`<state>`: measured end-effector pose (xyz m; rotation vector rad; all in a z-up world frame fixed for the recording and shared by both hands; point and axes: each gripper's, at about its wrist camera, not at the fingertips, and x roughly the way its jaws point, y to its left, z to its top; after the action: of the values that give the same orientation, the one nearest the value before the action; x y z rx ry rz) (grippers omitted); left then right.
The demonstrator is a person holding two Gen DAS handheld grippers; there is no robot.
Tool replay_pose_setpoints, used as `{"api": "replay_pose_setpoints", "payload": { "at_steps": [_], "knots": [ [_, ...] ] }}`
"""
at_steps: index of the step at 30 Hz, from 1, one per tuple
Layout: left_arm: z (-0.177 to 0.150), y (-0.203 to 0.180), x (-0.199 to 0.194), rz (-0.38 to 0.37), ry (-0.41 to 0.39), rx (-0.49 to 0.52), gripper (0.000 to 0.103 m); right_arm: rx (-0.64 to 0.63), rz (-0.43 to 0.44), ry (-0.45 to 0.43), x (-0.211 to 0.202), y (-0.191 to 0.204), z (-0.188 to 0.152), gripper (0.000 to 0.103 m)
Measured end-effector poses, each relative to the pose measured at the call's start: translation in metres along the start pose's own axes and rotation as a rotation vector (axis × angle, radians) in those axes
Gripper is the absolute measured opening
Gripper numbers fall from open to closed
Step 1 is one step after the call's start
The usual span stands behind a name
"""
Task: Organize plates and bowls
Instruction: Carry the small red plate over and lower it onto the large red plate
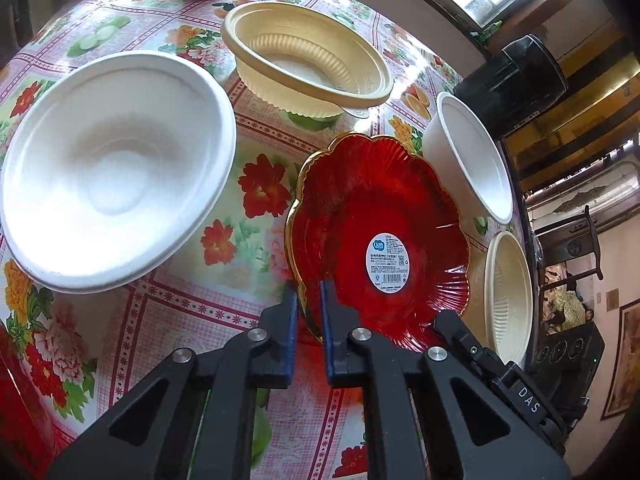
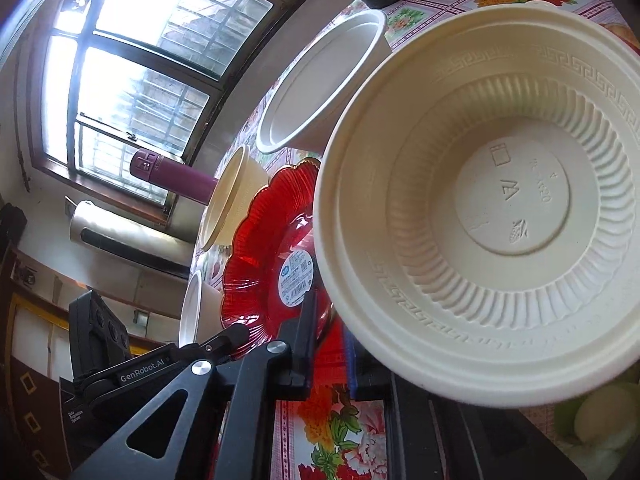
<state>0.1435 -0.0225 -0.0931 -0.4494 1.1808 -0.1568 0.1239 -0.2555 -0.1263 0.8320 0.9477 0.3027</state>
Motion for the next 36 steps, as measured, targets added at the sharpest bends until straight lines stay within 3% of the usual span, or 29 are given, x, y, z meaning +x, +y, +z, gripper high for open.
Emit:
{"api": "replay_pose_setpoints", "payload": {
  "at_steps": [14, 19, 27, 36],
  "knots": [
    [-0.035, 0.01, -0.044, -0.035, -0.051, 0.037, 0.008, -0.033, 0.043, -0.02, -0.035, 0.008, -0.043, 0.013],
    [-0.05, 0.023, -0.082, -0.049, -0.123, 0.056, 0.008, -0.072, 0.087, -0.017, -0.048, 0.028, -0.061, 0.013],
    [-0.076, 0.079, -0.156, 0.01, -0.282, 0.042, 0.008, -0.216, 0.169, 0.043, -0.047, 0.096, -0.102, 0.013],
    [-0.106, 0.159, -0.188, 0.126, -0.319, -0.055, 0.009, -0.381, 0.177, 0.201, -0.007, 0.164, -0.172, 0.013]
  ]
}}
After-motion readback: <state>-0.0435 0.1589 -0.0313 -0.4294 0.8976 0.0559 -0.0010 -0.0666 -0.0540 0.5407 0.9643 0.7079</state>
